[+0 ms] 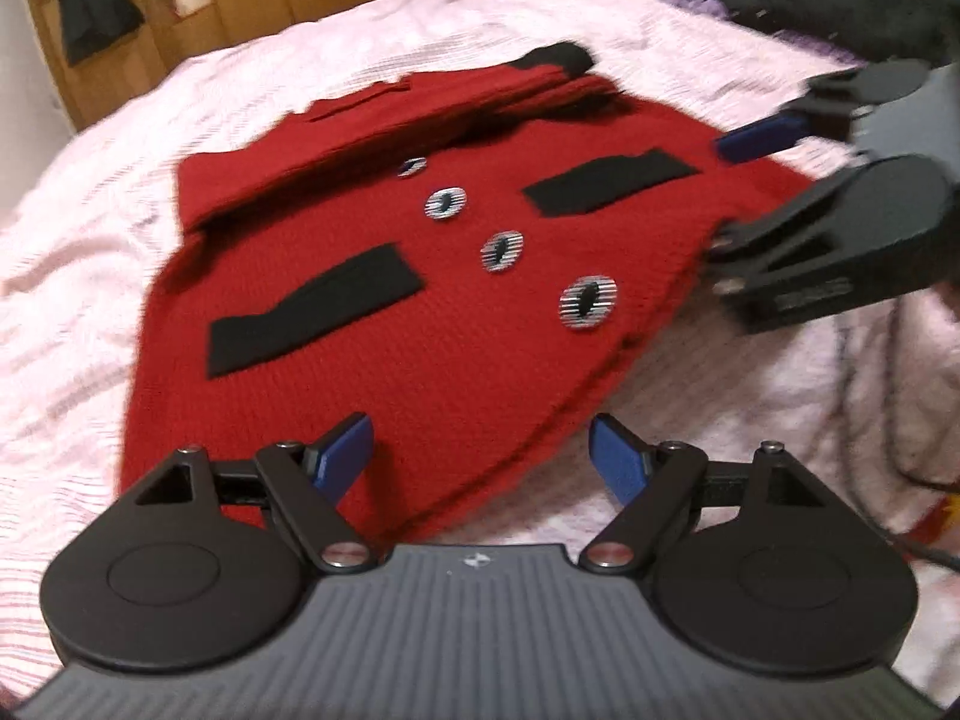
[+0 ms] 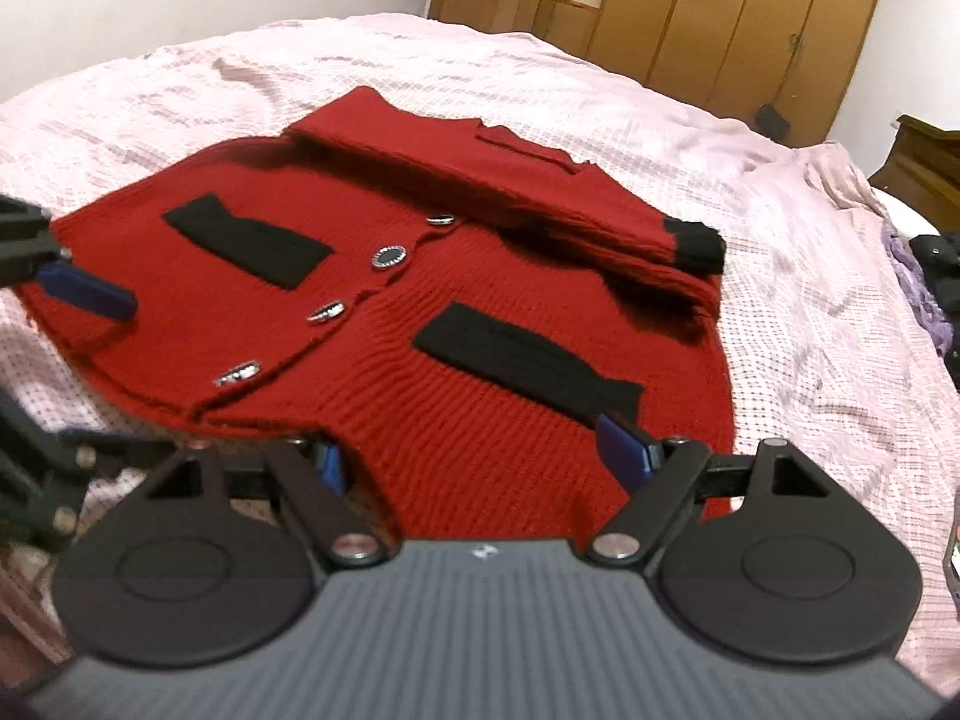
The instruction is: Fold small clothes
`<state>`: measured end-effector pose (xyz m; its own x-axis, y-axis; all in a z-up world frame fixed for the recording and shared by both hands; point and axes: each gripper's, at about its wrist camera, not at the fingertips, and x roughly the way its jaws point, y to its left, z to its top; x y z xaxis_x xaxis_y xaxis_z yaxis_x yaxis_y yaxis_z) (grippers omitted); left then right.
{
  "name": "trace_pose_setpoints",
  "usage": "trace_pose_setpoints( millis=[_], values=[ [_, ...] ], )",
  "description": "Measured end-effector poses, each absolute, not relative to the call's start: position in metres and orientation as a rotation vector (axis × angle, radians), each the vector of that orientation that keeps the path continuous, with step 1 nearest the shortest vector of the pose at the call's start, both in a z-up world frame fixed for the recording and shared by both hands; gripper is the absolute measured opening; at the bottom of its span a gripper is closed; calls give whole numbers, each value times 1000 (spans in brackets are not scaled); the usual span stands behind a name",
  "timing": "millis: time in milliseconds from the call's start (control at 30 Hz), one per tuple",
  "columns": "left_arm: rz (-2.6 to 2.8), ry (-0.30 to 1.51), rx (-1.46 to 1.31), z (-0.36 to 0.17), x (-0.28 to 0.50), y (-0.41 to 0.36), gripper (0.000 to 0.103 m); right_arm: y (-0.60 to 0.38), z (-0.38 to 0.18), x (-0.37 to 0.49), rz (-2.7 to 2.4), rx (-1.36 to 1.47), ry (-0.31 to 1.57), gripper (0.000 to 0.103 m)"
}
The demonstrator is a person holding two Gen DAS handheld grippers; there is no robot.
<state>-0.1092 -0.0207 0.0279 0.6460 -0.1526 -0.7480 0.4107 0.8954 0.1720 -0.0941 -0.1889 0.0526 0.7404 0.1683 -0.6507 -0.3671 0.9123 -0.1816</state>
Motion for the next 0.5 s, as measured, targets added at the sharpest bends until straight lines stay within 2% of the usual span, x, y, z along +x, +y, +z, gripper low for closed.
trace_pose_setpoints(
  millis=[400, 500],
  values=[
    [-163, 788, 346, 27, -81, 28, 84, -225, 39, -88, 269, -229, 770, 82],
    [-163, 794, 337, 23, -76, 30, 88, -230, 29, -85, 267, -182, 804, 82]
  ],
)
